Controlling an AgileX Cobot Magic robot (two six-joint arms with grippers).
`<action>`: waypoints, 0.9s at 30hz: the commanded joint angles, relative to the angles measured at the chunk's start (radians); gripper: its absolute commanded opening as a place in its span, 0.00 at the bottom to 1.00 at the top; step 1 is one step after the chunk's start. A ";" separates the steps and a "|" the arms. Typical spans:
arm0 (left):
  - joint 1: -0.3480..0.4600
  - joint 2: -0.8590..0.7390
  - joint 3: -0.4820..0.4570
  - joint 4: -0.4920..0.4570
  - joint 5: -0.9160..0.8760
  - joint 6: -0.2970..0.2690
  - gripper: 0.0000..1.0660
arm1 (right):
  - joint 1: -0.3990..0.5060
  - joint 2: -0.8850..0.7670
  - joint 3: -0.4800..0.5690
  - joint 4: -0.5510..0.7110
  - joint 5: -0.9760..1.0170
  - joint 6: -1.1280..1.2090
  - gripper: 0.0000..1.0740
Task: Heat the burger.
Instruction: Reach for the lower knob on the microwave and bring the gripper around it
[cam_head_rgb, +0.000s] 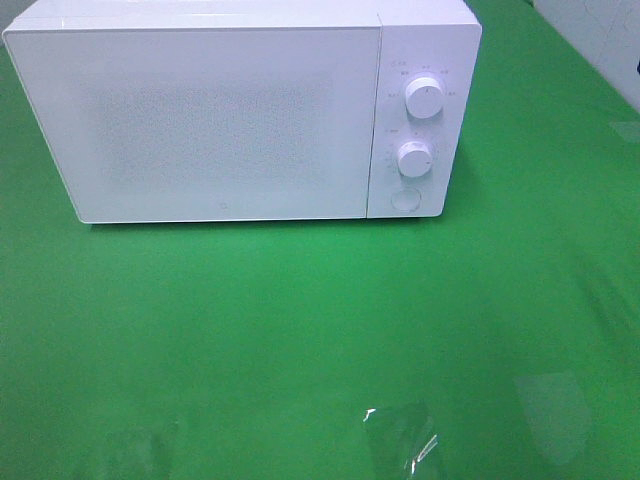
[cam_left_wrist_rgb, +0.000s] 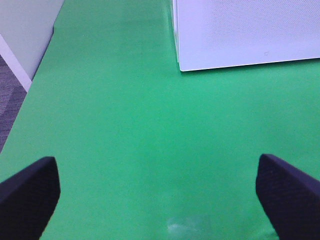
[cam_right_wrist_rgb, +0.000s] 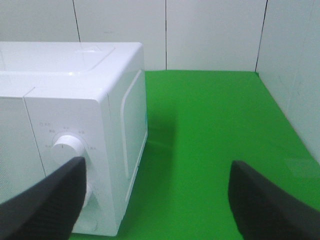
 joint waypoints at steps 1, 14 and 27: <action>0.003 -0.024 0.002 -0.008 -0.013 -0.001 0.94 | -0.001 0.075 0.005 0.040 -0.148 -0.076 0.70; 0.003 -0.024 0.002 -0.008 -0.013 -0.001 0.94 | 0.011 0.206 0.105 0.230 -0.469 -0.177 0.70; 0.003 -0.024 0.002 -0.008 -0.013 -0.001 0.94 | 0.316 0.352 0.105 0.510 -0.677 -0.473 0.69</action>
